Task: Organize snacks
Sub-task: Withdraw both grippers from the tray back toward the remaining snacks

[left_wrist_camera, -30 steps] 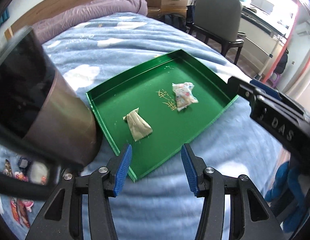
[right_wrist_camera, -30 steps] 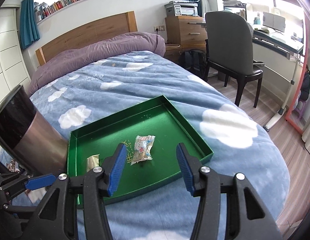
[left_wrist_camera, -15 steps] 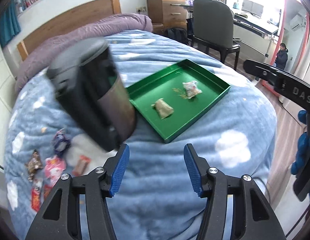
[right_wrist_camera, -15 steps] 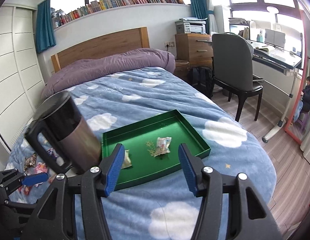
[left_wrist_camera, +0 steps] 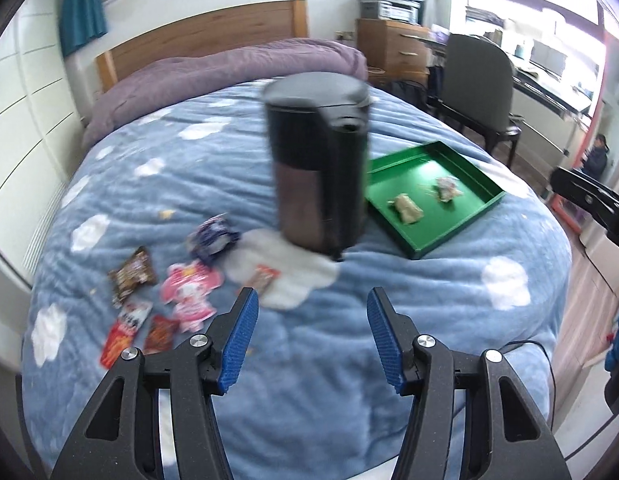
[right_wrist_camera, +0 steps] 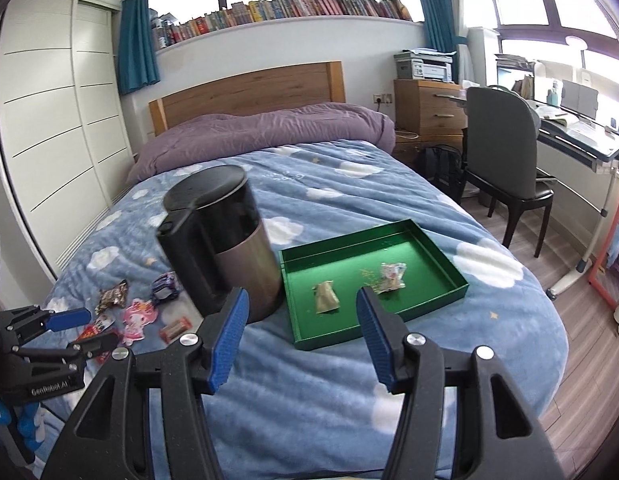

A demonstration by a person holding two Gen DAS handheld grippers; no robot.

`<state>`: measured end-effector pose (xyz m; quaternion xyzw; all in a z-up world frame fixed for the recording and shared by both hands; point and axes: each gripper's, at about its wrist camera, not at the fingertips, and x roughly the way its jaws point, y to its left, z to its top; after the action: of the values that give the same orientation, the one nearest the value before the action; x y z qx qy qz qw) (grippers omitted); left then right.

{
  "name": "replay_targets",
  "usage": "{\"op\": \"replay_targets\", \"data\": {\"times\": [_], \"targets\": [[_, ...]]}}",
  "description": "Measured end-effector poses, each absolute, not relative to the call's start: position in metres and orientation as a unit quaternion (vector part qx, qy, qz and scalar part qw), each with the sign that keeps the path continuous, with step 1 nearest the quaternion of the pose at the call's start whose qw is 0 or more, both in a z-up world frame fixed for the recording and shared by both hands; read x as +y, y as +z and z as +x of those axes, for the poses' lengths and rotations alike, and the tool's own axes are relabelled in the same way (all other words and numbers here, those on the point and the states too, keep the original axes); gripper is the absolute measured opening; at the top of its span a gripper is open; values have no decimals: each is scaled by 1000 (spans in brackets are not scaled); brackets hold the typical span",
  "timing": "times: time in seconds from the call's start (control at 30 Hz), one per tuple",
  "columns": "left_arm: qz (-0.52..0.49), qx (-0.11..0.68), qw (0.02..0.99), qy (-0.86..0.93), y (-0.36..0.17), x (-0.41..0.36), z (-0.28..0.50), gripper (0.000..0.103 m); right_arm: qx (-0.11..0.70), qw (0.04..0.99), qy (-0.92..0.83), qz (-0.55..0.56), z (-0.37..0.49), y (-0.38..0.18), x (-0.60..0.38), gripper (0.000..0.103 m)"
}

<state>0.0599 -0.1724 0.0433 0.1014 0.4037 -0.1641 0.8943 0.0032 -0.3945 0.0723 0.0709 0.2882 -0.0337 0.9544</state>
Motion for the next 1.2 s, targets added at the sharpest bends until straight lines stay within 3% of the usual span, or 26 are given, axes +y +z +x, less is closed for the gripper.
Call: {"op": "replay_targets", "data": {"times": [0.67,1.2], "targets": [[44,394,918,-25,32,22,27,51,302,952,42,39,-16,77,-285,73],[5,429,903,16,-16,85,1,52,351,932,88,19,0,46,-224,73]]}}
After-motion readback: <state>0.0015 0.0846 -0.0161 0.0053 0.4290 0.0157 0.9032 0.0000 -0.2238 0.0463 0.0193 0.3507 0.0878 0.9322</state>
